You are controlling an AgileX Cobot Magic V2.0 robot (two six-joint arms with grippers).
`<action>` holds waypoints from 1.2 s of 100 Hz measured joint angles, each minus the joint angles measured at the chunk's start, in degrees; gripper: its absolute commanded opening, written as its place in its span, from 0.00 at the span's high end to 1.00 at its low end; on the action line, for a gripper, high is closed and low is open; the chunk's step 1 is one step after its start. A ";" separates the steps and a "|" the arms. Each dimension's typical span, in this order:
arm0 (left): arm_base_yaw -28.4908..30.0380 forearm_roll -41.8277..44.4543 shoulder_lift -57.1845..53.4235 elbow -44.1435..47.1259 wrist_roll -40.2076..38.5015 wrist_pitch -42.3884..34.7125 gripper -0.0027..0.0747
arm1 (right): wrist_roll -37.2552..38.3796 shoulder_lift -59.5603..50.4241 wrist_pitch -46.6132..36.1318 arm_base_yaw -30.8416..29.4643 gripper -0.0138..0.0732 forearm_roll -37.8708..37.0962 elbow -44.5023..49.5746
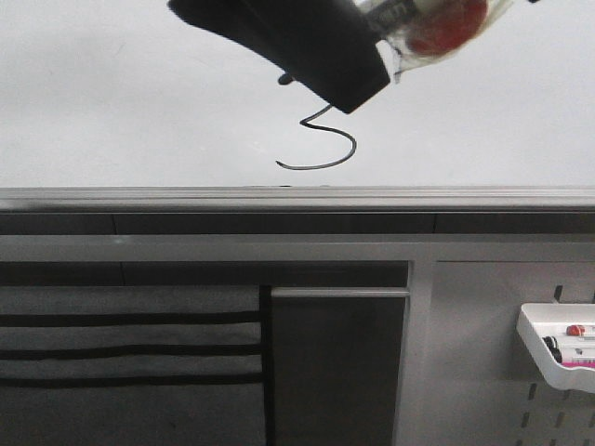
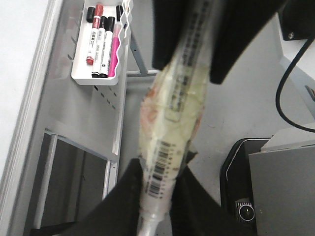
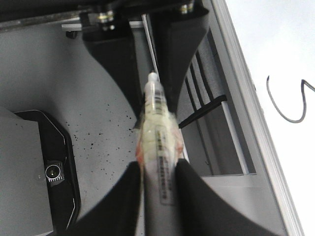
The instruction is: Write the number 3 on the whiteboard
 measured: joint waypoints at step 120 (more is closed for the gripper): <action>38.12 -15.63 -4.55 21.29 -15.76 -38.68 0.99 | 38.89 -13.60 -9.58 -17.29 0.56 -7.35 11.88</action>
